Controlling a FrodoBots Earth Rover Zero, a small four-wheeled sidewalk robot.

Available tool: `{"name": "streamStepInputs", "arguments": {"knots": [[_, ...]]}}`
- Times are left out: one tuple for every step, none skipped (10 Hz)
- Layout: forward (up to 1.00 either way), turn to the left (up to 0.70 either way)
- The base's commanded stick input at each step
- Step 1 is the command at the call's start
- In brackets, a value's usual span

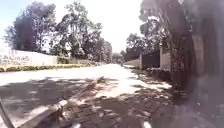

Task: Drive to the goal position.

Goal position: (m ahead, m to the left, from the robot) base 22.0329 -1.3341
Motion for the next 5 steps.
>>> {"name": "streamStepInputs", "arguments": {"knots": [[0.70, -0.35], [0.70, -0.35], [0.70, -0.35], [0.70, -0.32], [0.70, -0.27]]}}
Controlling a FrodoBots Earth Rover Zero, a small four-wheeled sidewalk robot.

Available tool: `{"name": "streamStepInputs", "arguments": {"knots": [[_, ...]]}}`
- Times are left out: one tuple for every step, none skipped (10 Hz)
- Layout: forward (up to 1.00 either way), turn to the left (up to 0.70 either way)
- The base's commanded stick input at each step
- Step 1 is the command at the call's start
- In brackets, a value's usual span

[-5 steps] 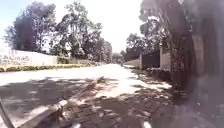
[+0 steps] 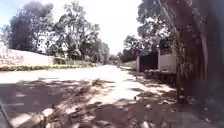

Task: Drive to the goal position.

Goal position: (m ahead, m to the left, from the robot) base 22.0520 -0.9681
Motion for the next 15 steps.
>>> {"name": "streamStepInputs", "arguments": {"knots": [[0.70, 0.00], [0.70, 0.00], [0.70, 0.00], [0.70, 0.00], [0.70, 0.00], [0.70, 0.00], [0.70, 0.00], [0.70, 0.00], [0.70, 0.00], [0.70, 0.00], [0.70, 0.00], [0.70, 0.00], [0.70, 0.00], [0.70, -0.34], [0.70, -0.31]]}}
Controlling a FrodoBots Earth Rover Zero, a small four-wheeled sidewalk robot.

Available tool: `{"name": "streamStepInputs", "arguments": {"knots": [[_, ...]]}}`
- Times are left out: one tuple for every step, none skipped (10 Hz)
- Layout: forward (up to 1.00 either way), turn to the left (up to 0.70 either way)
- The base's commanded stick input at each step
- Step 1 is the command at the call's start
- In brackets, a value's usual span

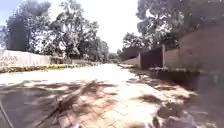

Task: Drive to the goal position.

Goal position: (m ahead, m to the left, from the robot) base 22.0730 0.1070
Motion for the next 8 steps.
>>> {"name": "streamStepInputs", "arguments": {"knots": [[0.70, 0.00], [0.70, 0.00], [0.70, 0.00], [0.70, 0.00], [0.70, 0.00], [0.70, 0.00], [0.70, 0.00], [0.70, 0.00]]}}
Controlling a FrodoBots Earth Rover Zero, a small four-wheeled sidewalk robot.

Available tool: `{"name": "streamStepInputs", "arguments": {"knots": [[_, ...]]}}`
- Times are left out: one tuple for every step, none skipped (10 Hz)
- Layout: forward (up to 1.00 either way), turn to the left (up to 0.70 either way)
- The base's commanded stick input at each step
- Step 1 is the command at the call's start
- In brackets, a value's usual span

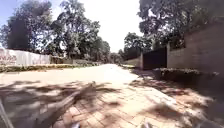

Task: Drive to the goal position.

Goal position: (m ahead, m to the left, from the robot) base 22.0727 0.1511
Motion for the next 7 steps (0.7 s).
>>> {"name": "streamStepInputs", "arguments": {"knots": [[0.70, 0.00], [0.70, 0.00], [0.70, 0.00], [0.70, 0.00], [0.70, 0.00], [0.70, 0.00], [0.70, 0.00]]}}
